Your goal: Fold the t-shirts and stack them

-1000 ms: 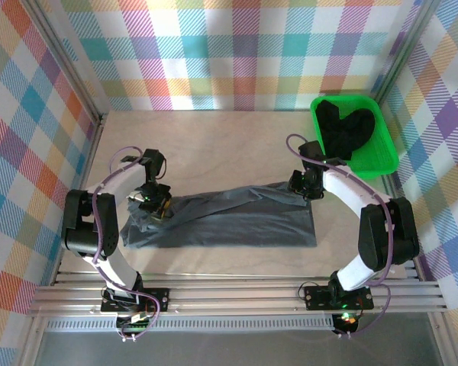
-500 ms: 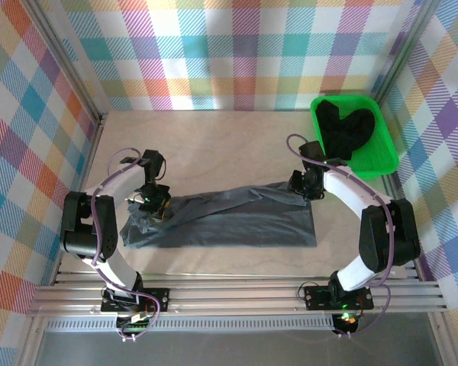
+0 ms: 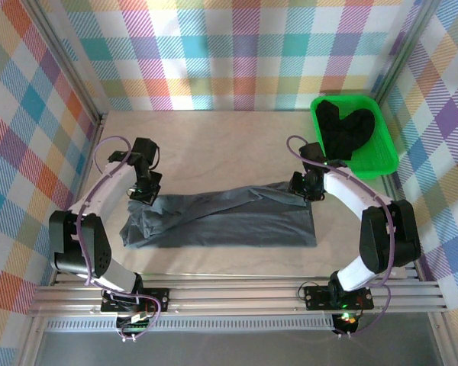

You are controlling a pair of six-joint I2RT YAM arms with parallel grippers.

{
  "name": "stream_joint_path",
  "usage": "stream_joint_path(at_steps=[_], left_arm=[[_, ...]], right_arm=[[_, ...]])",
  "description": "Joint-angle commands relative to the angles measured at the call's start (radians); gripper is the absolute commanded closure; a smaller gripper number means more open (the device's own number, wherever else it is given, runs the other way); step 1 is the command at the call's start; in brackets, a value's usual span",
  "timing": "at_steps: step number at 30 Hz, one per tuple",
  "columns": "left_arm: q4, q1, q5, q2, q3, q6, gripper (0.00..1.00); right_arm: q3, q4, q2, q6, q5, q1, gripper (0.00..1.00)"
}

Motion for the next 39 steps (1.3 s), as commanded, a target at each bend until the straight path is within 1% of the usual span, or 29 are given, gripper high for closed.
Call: stream_joint_path(at_steps=[1, 6, 12, 13, 14, 15, 16, 17, 18, 19, 20, 21, 23, 25, 28, 31, 34, 36, 39], left_arm=[[-0.018, 0.018, -0.039, -0.02, -0.047, 0.016, 1.0], [-0.013, 0.022, -0.068, 0.013, 0.02, 0.08, 1.0], [-0.026, 0.052, -0.044, 0.082, 0.058, 0.113, 1.0], [-0.03, 0.061, -0.04, 0.106, 0.069, 0.133, 0.96], [-0.032, 0.071, -0.034, 0.127, 0.076, 0.156, 0.89], [-0.031, 0.084, -0.03, 0.15, 0.087, 0.18, 0.77], [-0.023, 0.096, -0.02, 0.163, 0.093, 0.211, 0.6], [-0.032, 0.1, -0.025, 0.166, 0.106, 0.228, 0.49], [-0.038, 0.104, -0.044, 0.156, 0.11, 0.247, 0.43], [-0.033, 0.104, -0.057, 0.134, 0.102, 0.257, 0.41], [-0.016, 0.105, -0.056, 0.109, 0.077, 0.261, 0.42], [0.015, 0.111, -0.035, 0.081, 0.039, 0.258, 0.45], [0.067, 0.127, 0.024, 0.045, -0.039, 0.238, 0.52], [0.137, 0.15, 0.09, 0.033, -0.119, 0.22, 0.54], [0.2, 0.194, 0.13, 0.025, -0.18, 0.192, 0.57], [0.191, 0.242, 0.151, 0.047, -0.187, 0.191, 0.61], [0.217, 0.275, 0.182, 0.075, -0.214, 0.189, 0.6], [0.267, 0.287, 0.192, 0.077, -0.235, 0.176, 0.57], [0.308, 0.288, 0.197, 0.077, -0.237, 0.157, 0.56]], right_arm=[[-0.005, 0.007, -0.009, -0.008, -0.017, -0.002, 0.61], [-0.002, 0.001, 0.0, -0.012, -0.018, -0.002, 0.62], [-0.019, 0.001, -0.005, 0.005, -0.026, -0.002, 0.62], [-0.022, 0.001, -0.007, 0.008, -0.029, -0.002, 0.62], [-0.024, 0.003, -0.008, 0.01, -0.03, -0.002, 0.62], [-0.026, 0.003, -0.01, 0.01, -0.031, -0.002, 0.62], [-0.026, 0.002, -0.012, 0.009, -0.033, -0.003, 0.62], [-0.026, 0.001, -0.013, 0.007, -0.034, -0.002, 0.62], [-0.025, -0.002, -0.016, 0.003, -0.034, -0.002, 0.62], [-0.025, -0.004, -0.02, 0.0, -0.033, -0.002, 0.62], [-0.026, -0.006, -0.026, -0.002, -0.033, -0.002, 0.62], [-0.028, -0.007, -0.03, -0.005, -0.036, -0.002, 0.62], [-0.036, -0.001, -0.037, -0.009, -0.046, -0.002, 0.62], [-0.049, 0.016, -0.044, -0.016, -0.071, -0.002, 0.62], [-0.073, 0.069, -0.054, -0.028, -0.145, -0.002, 0.62], [-0.078, 0.107, -0.054, -0.036, -0.218, -0.002, 0.62], [-0.077, 0.116, -0.054, -0.032, -0.233, -0.003, 0.62], [-0.075, 0.117, -0.054, -0.031, -0.236, -0.002, 0.62], [-0.074, 0.114, -0.054, -0.034, -0.239, -0.002, 0.62]])
